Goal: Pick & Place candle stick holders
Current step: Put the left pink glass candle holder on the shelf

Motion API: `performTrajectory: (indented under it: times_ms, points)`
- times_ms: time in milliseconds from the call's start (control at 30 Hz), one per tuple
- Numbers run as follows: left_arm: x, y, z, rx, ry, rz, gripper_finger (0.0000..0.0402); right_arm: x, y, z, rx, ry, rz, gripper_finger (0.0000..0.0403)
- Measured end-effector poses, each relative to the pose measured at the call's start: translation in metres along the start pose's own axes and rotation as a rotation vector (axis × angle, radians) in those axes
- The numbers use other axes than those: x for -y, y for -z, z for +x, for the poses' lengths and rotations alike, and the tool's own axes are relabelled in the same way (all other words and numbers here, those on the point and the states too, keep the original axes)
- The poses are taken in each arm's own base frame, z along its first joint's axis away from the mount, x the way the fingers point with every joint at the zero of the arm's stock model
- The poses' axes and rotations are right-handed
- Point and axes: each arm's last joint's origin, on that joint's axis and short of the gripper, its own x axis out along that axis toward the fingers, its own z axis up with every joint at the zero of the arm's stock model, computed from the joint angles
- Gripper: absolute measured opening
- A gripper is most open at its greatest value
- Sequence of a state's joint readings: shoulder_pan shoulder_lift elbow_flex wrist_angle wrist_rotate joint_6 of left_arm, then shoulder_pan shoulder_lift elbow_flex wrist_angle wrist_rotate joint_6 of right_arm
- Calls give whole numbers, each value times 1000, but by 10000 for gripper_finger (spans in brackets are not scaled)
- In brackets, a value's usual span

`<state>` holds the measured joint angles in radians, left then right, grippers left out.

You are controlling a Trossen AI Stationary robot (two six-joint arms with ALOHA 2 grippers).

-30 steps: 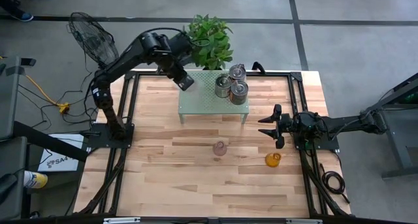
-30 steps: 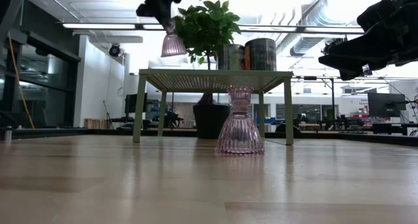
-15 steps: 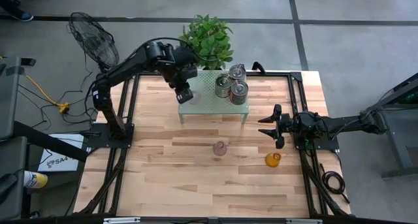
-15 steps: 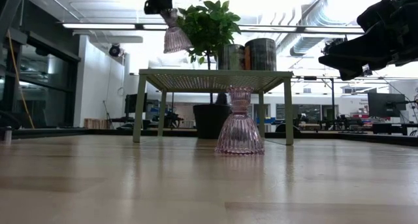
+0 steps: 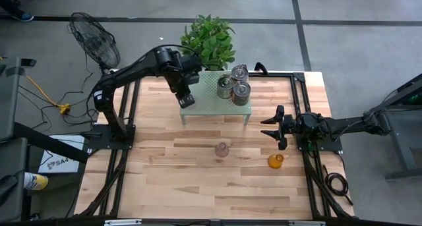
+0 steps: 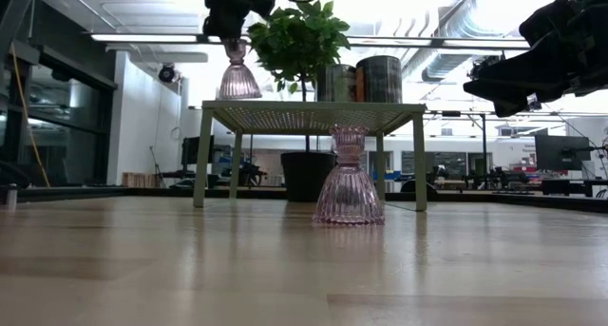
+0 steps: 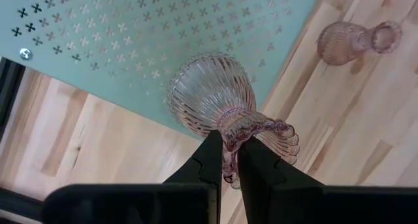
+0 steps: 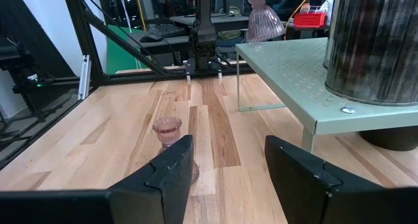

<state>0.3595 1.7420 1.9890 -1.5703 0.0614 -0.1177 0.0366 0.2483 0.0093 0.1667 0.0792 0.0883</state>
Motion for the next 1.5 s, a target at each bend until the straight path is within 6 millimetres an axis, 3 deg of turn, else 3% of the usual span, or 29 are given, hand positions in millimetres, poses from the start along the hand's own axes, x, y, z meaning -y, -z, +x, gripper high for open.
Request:
performTrajectory:
  times_ms: [1167,1500]
  points:
    - [-11,-9,8,41,-12,-23,21,0,0,0,0,0,0,185]
    - [-11,-9,8,46,-30,-40,74,0,0,0,0,0,0,185]
